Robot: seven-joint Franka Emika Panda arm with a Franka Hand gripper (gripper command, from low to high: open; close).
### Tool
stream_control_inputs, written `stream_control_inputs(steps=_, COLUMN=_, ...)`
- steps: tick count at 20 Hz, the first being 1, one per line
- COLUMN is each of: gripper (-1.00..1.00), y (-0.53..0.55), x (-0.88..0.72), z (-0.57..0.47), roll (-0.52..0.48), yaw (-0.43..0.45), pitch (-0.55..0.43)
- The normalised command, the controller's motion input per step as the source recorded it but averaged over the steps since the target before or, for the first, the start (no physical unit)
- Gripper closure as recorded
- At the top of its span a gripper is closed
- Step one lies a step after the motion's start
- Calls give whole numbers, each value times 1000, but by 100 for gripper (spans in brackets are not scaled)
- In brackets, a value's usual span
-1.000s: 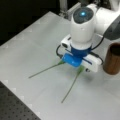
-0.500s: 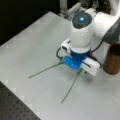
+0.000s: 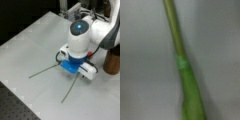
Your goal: Flower insertion into a vase
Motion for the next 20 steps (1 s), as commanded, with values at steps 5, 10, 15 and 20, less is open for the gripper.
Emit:
stream_control_inputs(steps=5, gripper=-100, y=40, x=61, z=-163, roll=-131, yaw=37, pitch=-63)
stream_control_inputs(steps=10, gripper=-100, y=20, x=32, z=-165, roll=-167, yaw=36, pitch=-65)
stream_control_inputs(steps=15, gripper=100, y=10, x=-1, z=-211, roll=-153, yaw=16, pitch=-102)
stream_control_inputs(steps=20, gripper=100, y=1, x=-65, z=-266, roll=-147, yaw=10, pitch=-85)
